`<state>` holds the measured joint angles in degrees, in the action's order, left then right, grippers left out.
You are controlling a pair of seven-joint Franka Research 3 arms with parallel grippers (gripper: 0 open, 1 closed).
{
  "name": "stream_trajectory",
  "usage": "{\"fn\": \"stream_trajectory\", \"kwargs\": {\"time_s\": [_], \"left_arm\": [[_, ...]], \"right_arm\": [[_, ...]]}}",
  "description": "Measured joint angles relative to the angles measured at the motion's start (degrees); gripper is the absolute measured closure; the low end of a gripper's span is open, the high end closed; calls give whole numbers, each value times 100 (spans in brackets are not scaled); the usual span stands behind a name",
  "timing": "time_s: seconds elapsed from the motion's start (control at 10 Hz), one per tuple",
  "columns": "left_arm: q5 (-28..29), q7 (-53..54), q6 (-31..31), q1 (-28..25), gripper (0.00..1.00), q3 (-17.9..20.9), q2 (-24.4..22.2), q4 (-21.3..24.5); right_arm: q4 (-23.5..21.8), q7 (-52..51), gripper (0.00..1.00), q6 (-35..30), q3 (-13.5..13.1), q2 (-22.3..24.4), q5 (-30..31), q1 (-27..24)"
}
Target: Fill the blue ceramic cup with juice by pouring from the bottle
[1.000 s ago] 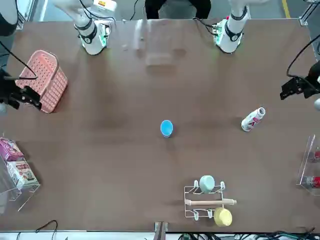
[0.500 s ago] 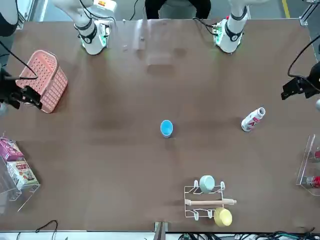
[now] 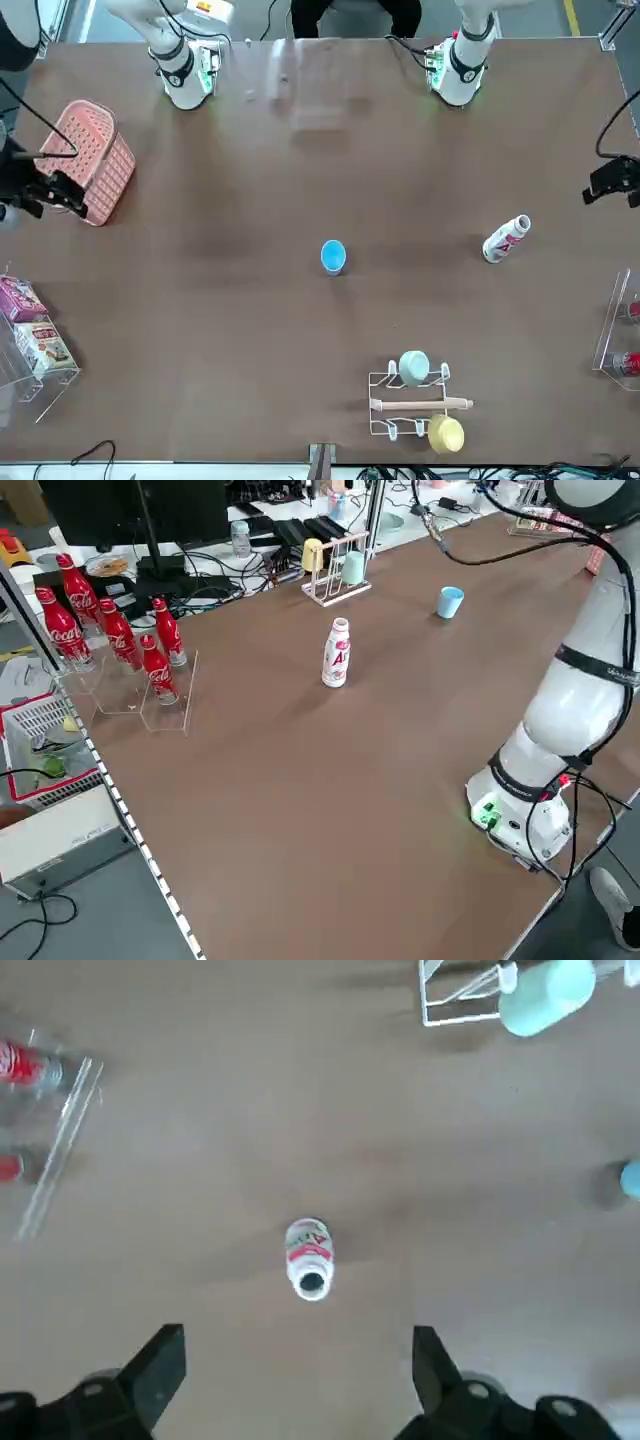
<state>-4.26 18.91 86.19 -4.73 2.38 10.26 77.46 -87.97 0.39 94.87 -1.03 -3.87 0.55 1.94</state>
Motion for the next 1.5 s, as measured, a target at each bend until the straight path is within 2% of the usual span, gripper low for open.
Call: {"fn": "stream_trajectory", "kwargs": {"time_s": [0.2, 0.3, 0.6, 0.7, 0.8, 1.0, 1.2, 1.5], "left_arm": [[-115, 1408, 23, -70, 0, 5, 200, 6], [-244, 1836, 32, -110, 0, 5, 256, 6], [-1070, 3702, -50, -926, 0, 19, 365, 81], [-1433, 4270, -298, -1220, 0, 26, 469, 116], [-1886, 4606, -672, -1509, 0, 31, 663, 170], [-2716, 5659, -922, -2027, 0, 23, 1319, 258], [-3177, 6948, -972, -2333, 0, 8, 1893, 377], [-3542, 9028, -1187, -2752, 0, -1, 2367, 685]], "right_arm": [[-38, -483, 0, 183, 32, -5, -137, 196], [-82, -1166, 0, 345, 42, -35, -387, 278], [-450, -4099, 0, 1165, 41, -400, -2218, 347], [-655, -5206, 0, 1579, 41, -563, -2747, 364], [-897, -6355, 0, 2078, 44, -718, -3301, 429], [-1403, -8221, 0, 3220, 47, -1050, -4185, 727], [-1596, -8702, 0, 3923, 54, -1370, -4514, 1121], [-1658, -9488, 0, 4079, 71, -1745, -5618, 1527]]}}
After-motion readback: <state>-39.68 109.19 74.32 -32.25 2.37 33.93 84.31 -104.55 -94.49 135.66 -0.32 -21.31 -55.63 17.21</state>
